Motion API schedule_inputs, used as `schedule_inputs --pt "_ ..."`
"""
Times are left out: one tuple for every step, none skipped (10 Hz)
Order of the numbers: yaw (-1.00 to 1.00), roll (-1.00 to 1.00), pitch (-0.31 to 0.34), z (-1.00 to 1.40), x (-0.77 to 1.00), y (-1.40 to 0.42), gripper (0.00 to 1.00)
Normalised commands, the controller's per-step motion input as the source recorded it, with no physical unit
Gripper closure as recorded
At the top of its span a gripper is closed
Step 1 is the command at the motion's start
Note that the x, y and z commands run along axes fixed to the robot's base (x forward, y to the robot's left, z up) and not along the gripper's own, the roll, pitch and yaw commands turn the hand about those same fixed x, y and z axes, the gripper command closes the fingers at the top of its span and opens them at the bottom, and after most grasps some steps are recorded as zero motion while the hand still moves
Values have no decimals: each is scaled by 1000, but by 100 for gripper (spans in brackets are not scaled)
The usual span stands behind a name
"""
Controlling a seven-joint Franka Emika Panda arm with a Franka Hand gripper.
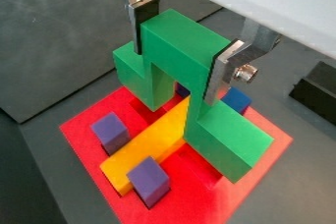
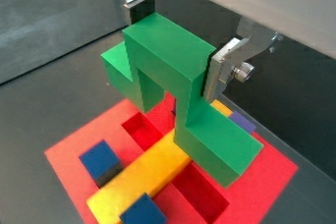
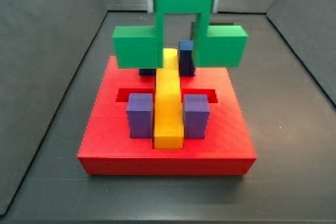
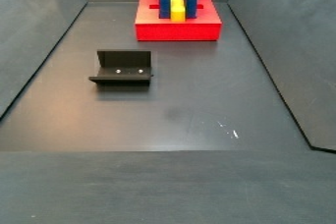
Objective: Pick up the green object. Move up. Place the green object on the fixture. Regrasp the green object. Move to above the board. Insert the green object.
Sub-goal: Insert the green object.
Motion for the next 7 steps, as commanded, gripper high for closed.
schedule_inputs --pt "0 -49 29 0 397 171 100" --pt "117 -23 0 -157 111 211 100" --pt "197 26 -19 -317 0 106 100" --pt "294 140 -69 -314 -129 0 100" --pt "309 0 -106 -337 -91 0 100" --pt "211 -89 -170 -363 0 -29 100" --pt "91 -1 -190 -180 0 -14 100"
